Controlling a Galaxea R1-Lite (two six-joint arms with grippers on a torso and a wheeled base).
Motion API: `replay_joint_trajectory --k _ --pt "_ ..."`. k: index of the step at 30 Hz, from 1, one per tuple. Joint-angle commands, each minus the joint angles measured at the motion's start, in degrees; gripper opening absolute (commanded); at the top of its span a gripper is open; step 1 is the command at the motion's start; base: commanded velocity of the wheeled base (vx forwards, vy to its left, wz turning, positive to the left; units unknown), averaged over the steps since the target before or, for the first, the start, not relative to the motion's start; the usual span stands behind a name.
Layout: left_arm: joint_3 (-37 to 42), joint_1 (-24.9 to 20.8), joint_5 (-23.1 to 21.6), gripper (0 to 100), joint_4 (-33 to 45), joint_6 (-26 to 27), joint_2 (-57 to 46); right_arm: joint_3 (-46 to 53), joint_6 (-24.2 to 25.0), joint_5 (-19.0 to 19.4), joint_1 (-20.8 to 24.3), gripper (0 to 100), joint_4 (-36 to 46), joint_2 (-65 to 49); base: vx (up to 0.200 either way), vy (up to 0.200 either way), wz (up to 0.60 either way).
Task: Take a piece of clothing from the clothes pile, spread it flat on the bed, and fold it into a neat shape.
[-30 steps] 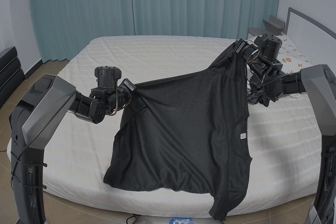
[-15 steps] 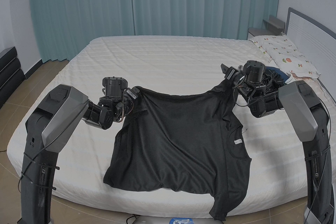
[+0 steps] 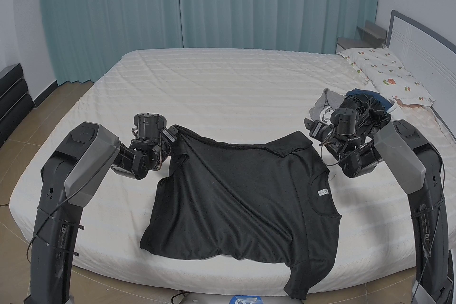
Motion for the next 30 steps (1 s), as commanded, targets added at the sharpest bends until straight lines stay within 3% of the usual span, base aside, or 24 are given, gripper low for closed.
replay_joint_trajectory --k 1,4,11,17,24,27,29,30 --pt "0.4 0.1 0.7 100 0.5 4.0 0.6 5.0 -1.2 1.4 0.0 100 -0.1 -0.5 0.000 0.000 0.00" --pt "0.2 0.1 0.7 100 1.9 6.7 -0.5 6.1 -1.4 1.8 -0.2 100 0.1 -0.8 0.000 0.000 0.00" --pt "0.0 0.5 0.4 100 3.4 6.3 -2.3 8.9 -1.0 3.4 -0.8 100 -0.5 -0.6 0.000 0.000 0.00" --pt "2.0 1.6 -4.4 100 8.8 5.6 -5.0 10.1 -0.7 4.1 -1.4 100 -1.4 -0.6 0.000 0.000 0.00" --pt "2.8 2.4 -15.1 100 13.5 -1.0 -8.0 12.8 -0.6 5.1 -1.9 100 -3.2 0.0 0.000 0.000 0.00" --pt "1.1 2.8 -17.7 100 15.9 -5.4 -8.2 13.0 -0.5 5.8 -1.9 100 -3.6 0.0 0.000 0.000 0.00" --pt "1.1 2.8 -17.7 100 15.9 -5.4 -8.2 13.0 -0.5 5.8 -1.9 100 -3.6 0.0 0.000 0.000 0.00" --pt "0.3 2.8 -18.6 100 16.9 -8.9 -8.1 13.0 -0.5 6.2 -1.9 100 -3.7 0.1 0.000 0.000 0.00"
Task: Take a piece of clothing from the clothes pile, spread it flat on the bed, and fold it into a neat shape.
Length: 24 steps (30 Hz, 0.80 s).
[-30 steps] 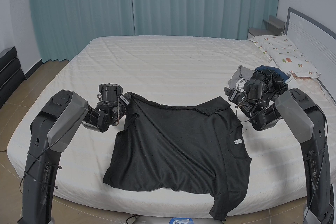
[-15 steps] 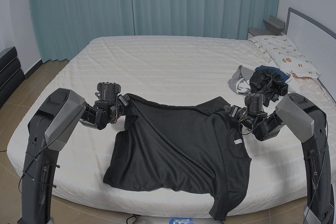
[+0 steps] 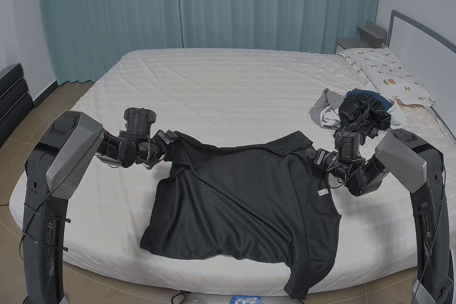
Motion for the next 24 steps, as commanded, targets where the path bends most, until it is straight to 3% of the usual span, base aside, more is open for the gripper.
replay_joint_trajectory --k 1,8,11,14,18,24 --pt "-1.5 1.1 -1.7 100 1.3 -4.0 -1.2 0.5 0.1 0.4 -0.1 100 -0.3 0.2 0.000 0.000 0.00" --pt "-2.5 3.5 -9.4 100 5.9 -8.9 -2.7 0.9 0.4 0.4 -0.6 100 -0.4 0.2 0.000 0.000 0.00" --pt "-3.1 3.4 -11.0 100 14.3 -3.0 -3.0 0.9 0.4 0.4 -0.8 100 -0.4 0.2 0.000 0.000 0.00" --pt "-4.0 3.3 -10.7 100 16.9 0.1 -2.7 1.0 0.5 0.4 -0.8 100 -0.4 0.1 0.000 0.000 0.00" --pt "-6.0 3.2 -6.6 100 15.5 -1.5 -2.3 1.1 0.5 0.4 -1.4 100 -0.4 -0.2 0.000 0.000 0.00" --pt "-2.7 3.3 -6.3 100 14.4 -1.7 -3.8 2.4 2.0 1.0 -3.3 100 0.3 -2.8 0.000 0.000 0.00"
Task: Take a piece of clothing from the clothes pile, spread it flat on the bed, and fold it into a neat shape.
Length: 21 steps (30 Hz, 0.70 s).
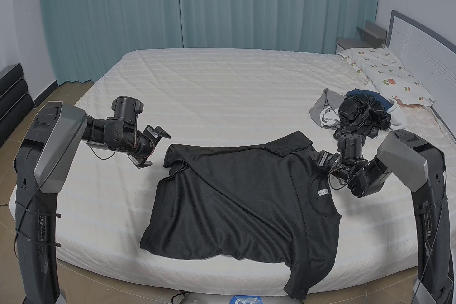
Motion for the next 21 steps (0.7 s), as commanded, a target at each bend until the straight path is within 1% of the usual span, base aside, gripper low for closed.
replay_joint_trajectory --k 1,2,3,6,7,8,9,11,14,17,18,19,21 --pt "2.8 0.1 0.1 100 -1.5 -0.1 -2.1 1.7 0.5 1.1 -1.3 100 0.5 -2.4 0.000 0.000 0.00" --pt "3.2 0.1 0.0 100 -1.7 -0.1 -2.3 1.8 0.5 1.3 -1.3 100 0.5 -2.4 0.000 0.000 0.00" --pt "5.5 0.1 -0.1 100 -3.0 -0.1 -3.4 2.5 0.6 1.9 -1.4 100 0.4 -2.4 0.000 0.000 0.00" --pt "11.9 -0.1 -0.1 100 -7.6 0.3 -5.7 4.8 1.0 2.0 -1.3 100 -0.2 -2.3 0.000 0.000 0.00" --pt "14.2 -0.1 -0.1 100 -9.4 0.3 -6.8 5.4 1.7 2.2 -1.3 100 -0.2 -2.3 0.000 0.000 0.00" --pt "18.2 0.0 -0.5 100 -12.6 0.2 -8.4 5.9 3.7 3.0 -1.2 100 -0.2 -2.1 0.000 0.000 0.00" --pt "19.2 0.0 -0.6 100 -13.6 0.1 -8.8 5.9 4.3 3.4 -1.2 100 -0.2 -2.1 0.000 0.000 0.00" --pt "23.7 0.3 -0.7 100 -17.8 -0.1 -10.5 6.0 6.6 5.3 -1.2 100 0.0 -2.2 0.000 0.000 0.00" --pt "29.8 0.1 0.7 100 -21.2 0.0 -12.2 5.2 7.3 7.1 -1.2 100 0.1 -1.5 0.000 0.000 0.00" --pt "34.4 -0.1 2.3 100 -24.9 -0.6 -13.7 2.8 8.0 7.4 -1.2 100 0.4 0.7 0.000 0.000 0.00" --pt "34.4 -0.1 2.3 100 -24.9 -0.6 -13.7 2.8 8.0 7.4 -1.2 100 0.4 0.7 0.000 0.000 0.00" --pt "38.4 -0.5 3.2 100 -28.1 -0.9 -14.0 2.0 10.8 7.5 -0.6 100 0.4 1.8 0.000 0.000 0.00" --pt "41.1 -0.9 4.2 100 -30.2 -1.4 -14.7 1.9 12.7 7.7 -0.6 100 0.5 2.0 0.000 0.000 0.00"
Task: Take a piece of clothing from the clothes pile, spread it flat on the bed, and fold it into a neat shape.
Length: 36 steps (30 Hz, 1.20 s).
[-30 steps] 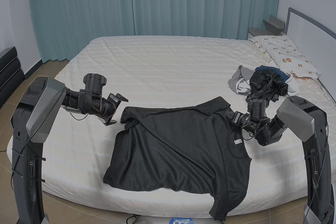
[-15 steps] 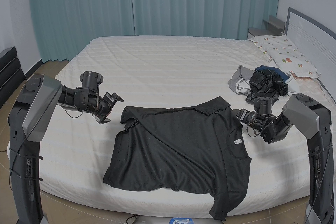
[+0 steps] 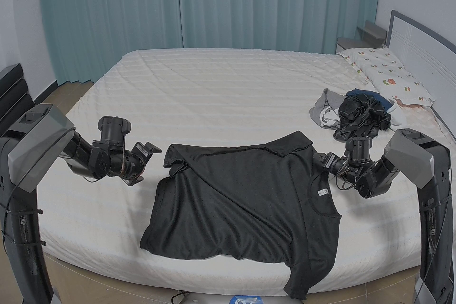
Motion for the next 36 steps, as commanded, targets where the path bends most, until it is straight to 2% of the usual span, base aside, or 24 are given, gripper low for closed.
replay_joint_trajectory --k 1,5,8,14,15,19,22,26,36 --pt "10.4 -0.8 2.6 100 -6.7 -1.3 -4.7 -2.1 4.8 1.1 0.5 100 0.4 3.2 0.000 0.000 0.00" --pt "14.5 -0.9 2.8 100 -11.5 -3.1 -6.0 -2.2 5.1 1.6 0.5 100 0.1 3.4 0.000 0.000 0.00" --pt "17.4 -0.8 2.1 100 -17.9 -7.2 -5.7 -2.3 5.4 3.1 0.5 100 0.1 4.1 0.000 0.000 0.00" --pt "20.3 -0.9 1.9 100 -23.8 -7.2 -3.3 -5.0 5.4 3.1 -0.1 100 -0.4 5.8 0.000 0.000 0.00" --pt "20.3 -0.9 1.9 100 -23.8 -7.2 -3.3 -5.0 5.4 3.1 -0.1 0 -0.4 5.8 0.000 0.000 0.00" --pt "20.3 -0.9 1.4 100 -24.3 -7.2 -1.9 -5.1 5.6 3.1 -0.1 0 -0.5 6.3 0.000 0.000 0.00" --pt "20.7 -0.9 1.3 100 -24.4 -7.3 -1.9 -5.9 7.9 2.9 -0.3 0 -0.9 6.2 0.000 0.000 0.00" --pt "21.2 -1.0 1.2 100 -24.4 -7.3 -1.6 -8.3 9.7 2.5 -2.1 0 -3.2 6.4 0.000 0.000 0.00" --pt "21.8 -2.1 1.2 100 -24.4 -7.4 -1.5 -14.1 10.6 1.9 -6.1 0 -3.5 8.9 0.000 0.000 0.00"
